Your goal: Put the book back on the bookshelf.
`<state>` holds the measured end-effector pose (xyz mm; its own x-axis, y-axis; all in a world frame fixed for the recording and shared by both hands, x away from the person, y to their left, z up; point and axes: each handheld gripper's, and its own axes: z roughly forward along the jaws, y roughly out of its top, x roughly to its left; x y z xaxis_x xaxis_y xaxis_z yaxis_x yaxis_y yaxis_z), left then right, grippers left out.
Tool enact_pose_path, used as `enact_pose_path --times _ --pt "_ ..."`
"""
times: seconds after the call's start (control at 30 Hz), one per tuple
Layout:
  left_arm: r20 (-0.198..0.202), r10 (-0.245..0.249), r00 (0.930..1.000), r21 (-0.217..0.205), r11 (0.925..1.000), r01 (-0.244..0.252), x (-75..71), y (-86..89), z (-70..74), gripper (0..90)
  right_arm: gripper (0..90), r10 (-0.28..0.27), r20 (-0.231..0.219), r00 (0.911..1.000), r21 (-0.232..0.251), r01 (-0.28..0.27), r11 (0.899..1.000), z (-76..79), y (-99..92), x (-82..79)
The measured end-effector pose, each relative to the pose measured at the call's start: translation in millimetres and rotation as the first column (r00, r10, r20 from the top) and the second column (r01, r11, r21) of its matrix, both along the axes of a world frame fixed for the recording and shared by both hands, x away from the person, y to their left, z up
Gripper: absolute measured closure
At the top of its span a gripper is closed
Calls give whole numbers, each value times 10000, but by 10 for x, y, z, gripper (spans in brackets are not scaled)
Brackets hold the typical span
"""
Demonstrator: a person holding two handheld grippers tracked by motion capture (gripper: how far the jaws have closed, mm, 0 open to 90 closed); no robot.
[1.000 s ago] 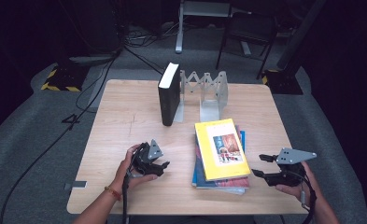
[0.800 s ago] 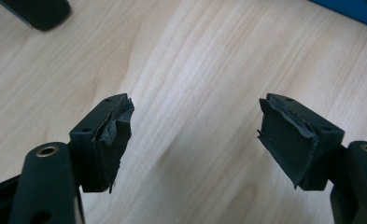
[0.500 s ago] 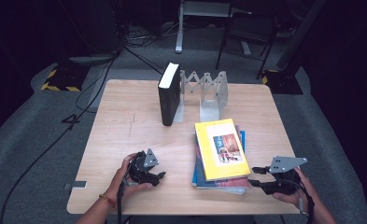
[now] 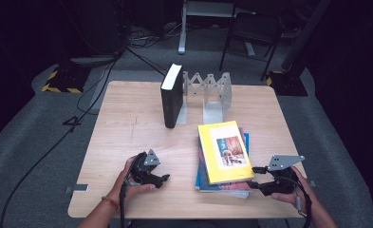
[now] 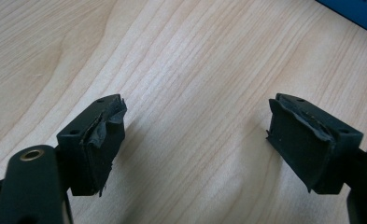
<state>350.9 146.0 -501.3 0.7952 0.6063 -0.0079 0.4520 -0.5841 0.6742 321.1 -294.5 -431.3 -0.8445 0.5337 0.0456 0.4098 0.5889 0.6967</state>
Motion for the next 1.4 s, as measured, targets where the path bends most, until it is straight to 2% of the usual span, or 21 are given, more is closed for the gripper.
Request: enact_pose_path --times 0.03,0.1,0.23,0.27,0.3,0.33,0.5,0.6,0.7,0.77,0.83,0.87,0.9,0.93,0.97,1.03,1.1,1.17,1.27,1.33,1.4 --pt "2 4 10000 2 10000 -4 1 -5 -1 185 379 -142 -67 9999 57 143 9999 3 -5 19" --pt "18 -45 10000 -25 10000 46 8 -13 -4 185 371 -400 -187 9990 548 410 9977 40 -30 63" --pt "18 -69 10000 -56 10000 69 17 -33 -8 178 383 -747 -213 9970 1182 767 9900 164 -50 163" --pt "18 -69 10000 -56 10000 69 17 -33 -8 178 383 -747 -213 9970 1182 767 9900 164 -50 163" --pt "31 -53 10000 -70 10000 53 17 -44 -9 179 394 -1046 -178 9944 800 1057 9912 153 12 263" --pt "46 -98 9999 -26 9999 99 20 -49 -7 179 394 -1046 -178 9944 800 1057 9912 153 12 263" --pt "42 -154 9999 -109 9998 154 22 -61 -13 178 387 -990 -668 9928 55 996 9950 11 136 463" --pt "40 -145 9999 -90 9999 145 29 -80 -11 178 364 -1085 -950 9895 153 1105 9938 -23 134 535" --pt "-60 5 10000 -15 10000 -5 55 -119 3 181 345 -1081 -957 9895 120 1098 9939 -26 145 563" --pt "-39 102 9999 -71 9999 -102 99 -153 28 254 305 -1055 -1138 9879 158 1079 9940 -42 149 614" --pt "-9 82 10000 0 10000 -82 157 -209 58 250 283 -870 -1379 9866 271 916 9954 -62 160 698" --pt "7 35 10000 -229 9997 -35 212 -260 96 250 283 -804 -1348 9876 207 839 9963 -57 167 710" --pt "7 35 10000 -229 9997 -35 212 -260 96 251 284 -757 -1294 9887 109 777 9969 -47 182 718" --pt "221 48 9997 -335 9994 -40 243 -308 125 255 288 -758 -1260 9891 -18 761 9971 -33 197 725" --pt "256 41 9997 -279 9996 -34 268 -341 146 255 288 -758 -1260 9891 -18 761 9971 -33 197 725" --pt "519 -34 9986 -616 9981 66 378 -468 224 255 304 -720 -1159 9907 -120 711 9974 -23 218 729" --pt "552 -22 9985 -675 9977 60 417 -509 249 262 326 -768 -1147 9904 -72 765 9970 -24 213 737" --pt "451 42 9990 -935 9956 0 504 -613 294 263 347 -792 -1200 9896 37 803 9968 -28 214 760" --pt "580 -93 9983 -784 9968 138 576 -758 310 266 338 -572 -1350 9892 -161 555 9983 -13 244 813" --pt "563 -137 9983 -766 9969 180 610 -821 299 267 327 -479 -1375 9893 -111 468 9988 -21 258 840" --pt "713 -139 9974 -479 9987 173 645 -892 265 272 314 -361 -1468 9885 11 366 9993 -35 263 868"
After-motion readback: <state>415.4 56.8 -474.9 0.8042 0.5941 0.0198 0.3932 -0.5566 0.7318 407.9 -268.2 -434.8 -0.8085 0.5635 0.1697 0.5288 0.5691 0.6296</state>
